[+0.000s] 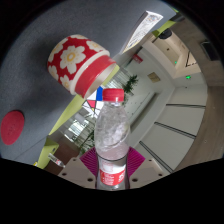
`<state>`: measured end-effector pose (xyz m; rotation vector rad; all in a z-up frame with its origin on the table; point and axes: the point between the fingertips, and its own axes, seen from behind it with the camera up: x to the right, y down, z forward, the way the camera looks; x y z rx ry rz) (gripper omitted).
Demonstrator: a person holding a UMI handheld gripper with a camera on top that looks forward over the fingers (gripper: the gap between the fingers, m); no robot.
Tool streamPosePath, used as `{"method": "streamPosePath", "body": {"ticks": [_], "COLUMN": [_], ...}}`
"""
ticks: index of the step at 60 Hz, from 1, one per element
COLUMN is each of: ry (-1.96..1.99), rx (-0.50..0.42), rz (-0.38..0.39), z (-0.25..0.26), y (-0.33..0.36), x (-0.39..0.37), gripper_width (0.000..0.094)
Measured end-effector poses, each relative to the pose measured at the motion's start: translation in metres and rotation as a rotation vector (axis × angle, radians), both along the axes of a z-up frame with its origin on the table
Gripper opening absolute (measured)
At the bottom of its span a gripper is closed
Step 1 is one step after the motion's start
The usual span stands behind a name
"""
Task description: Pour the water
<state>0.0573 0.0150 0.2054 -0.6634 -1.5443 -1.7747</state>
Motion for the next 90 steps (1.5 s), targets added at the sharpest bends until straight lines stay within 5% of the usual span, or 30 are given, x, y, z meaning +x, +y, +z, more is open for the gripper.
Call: {"method": "streamPosePath", "body": {"ticks": [11,25,39,65,69,82,87,90], "ry": [0.237,1.316,2.103,2.160,2.165,2.205,2.231,2.238], "rx": [0.044,-0.009,-0.189,-0.308,-0.290,-0.286,-0.267,-0.226], "rz": [0.012,0.046,-0.068,-0.266,-0.221,-0.263,-0.309,-0.332], "z": [0.038,0.104,0.025,-0.125,-0.122,-0.123,-0.123,-0.117], "y": [-0.013,-0.033,-0.040,-0.054,-0.057,-0.067,-0.076,-0.086], "x": [0.010,0.041,0.061,0.075,0.075,0.082,0.089,0.095], "gripper_width": [0.0324,0.0329,0.0326,0.0336,0.0339,0.0554,0.0878,0.0843]}}
